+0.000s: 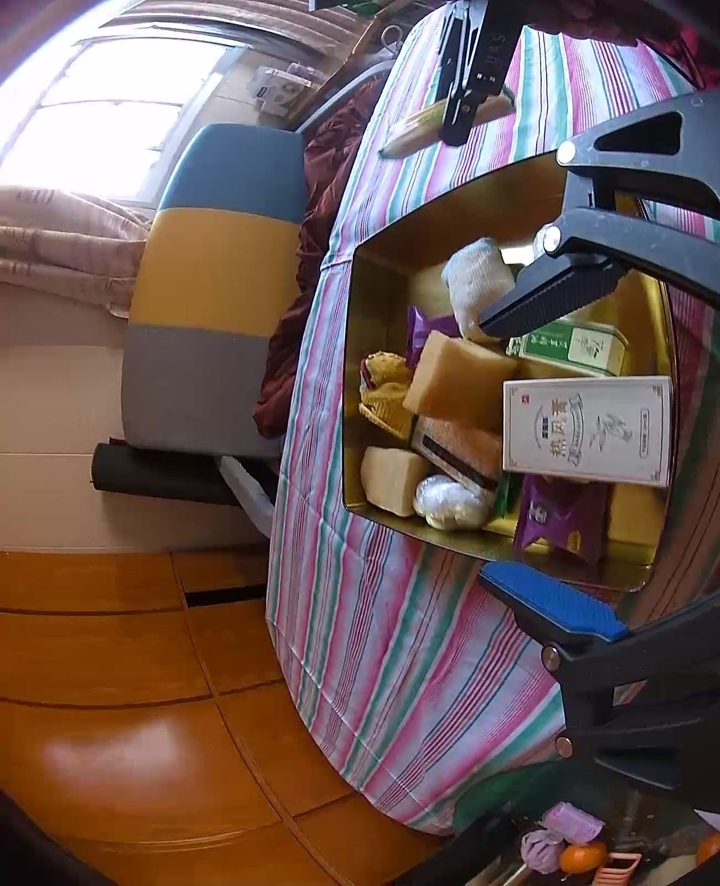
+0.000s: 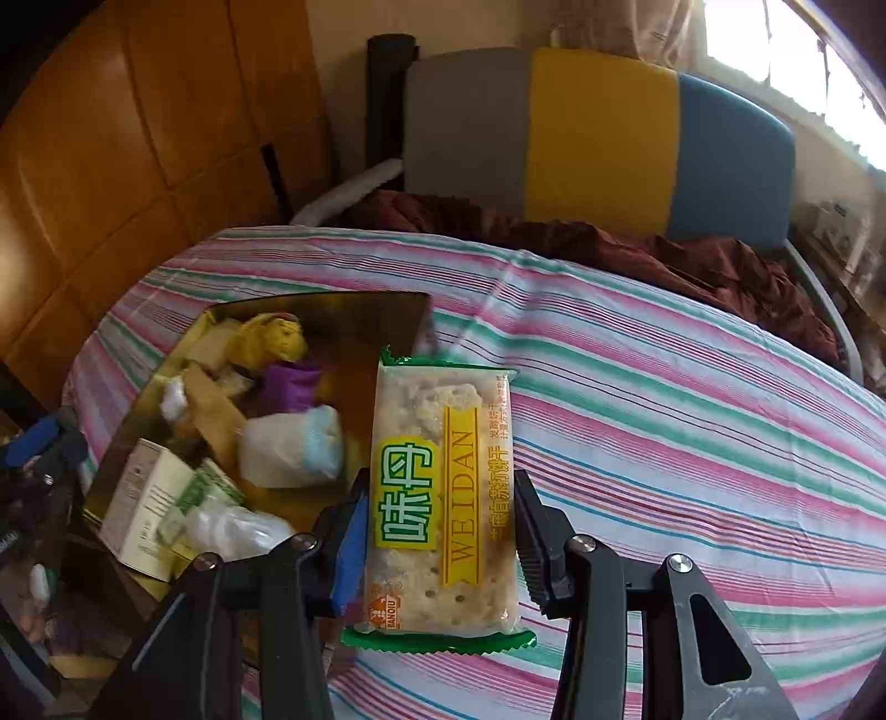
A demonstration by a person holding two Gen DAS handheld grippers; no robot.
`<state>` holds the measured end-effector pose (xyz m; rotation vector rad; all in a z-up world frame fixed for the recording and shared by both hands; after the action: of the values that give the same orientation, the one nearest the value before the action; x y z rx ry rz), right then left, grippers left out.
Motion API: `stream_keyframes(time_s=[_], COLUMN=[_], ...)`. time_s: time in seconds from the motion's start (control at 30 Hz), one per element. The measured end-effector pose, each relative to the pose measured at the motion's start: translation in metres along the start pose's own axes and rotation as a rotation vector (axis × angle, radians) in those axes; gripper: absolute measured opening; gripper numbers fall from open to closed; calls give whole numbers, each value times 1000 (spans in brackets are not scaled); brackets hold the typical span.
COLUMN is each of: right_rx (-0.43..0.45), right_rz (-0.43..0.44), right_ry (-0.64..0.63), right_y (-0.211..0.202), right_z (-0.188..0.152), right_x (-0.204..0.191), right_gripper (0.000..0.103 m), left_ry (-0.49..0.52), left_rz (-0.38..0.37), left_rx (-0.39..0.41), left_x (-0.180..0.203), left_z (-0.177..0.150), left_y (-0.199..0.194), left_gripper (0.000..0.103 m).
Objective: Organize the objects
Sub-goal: 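Carry the WEIDAN cracker packet into the tin and open the right gripper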
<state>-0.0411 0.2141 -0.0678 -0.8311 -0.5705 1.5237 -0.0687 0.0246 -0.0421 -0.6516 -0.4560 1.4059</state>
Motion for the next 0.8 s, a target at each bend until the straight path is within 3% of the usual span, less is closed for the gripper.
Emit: stream_keyframes(time_s=[0.23,0.43,0.47,0.7,0.8], right_rx=[-29,-74,-72,-26,16], right_rz=[47,21,12,21,21], right_ry=[-33,-47,-45,-35,-21], right_y=[37,70,72,61,47], right_z=[8,8,7,-1,-4], right_x=[-59,-69,-69,-66,-65], right_gripper=[47,54,59,60,67], left_ry=[-33,-27,-21,-35,-39], left_rz=[35,90,102,95,86], left_rx=[-2,16,21,10,-3], left_x=[-17,-24,-24,-27,-26], left_z=[-1,0,0,-2,-5], left_y=[2,2,2,5,5], left_gripper=[84,84,84,82,78])
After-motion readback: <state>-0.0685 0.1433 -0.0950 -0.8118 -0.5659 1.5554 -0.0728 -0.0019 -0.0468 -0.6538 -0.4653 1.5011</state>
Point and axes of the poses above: each gripper's, at about its wrist camera, not at the fingertips, and y roughly the way its jaws point, x to its right, z to its top, the point moved 7 cm from there along y, roughly the way its jaws point, and after that the axes turned 8 degrees about y, right-handed, at the moved point
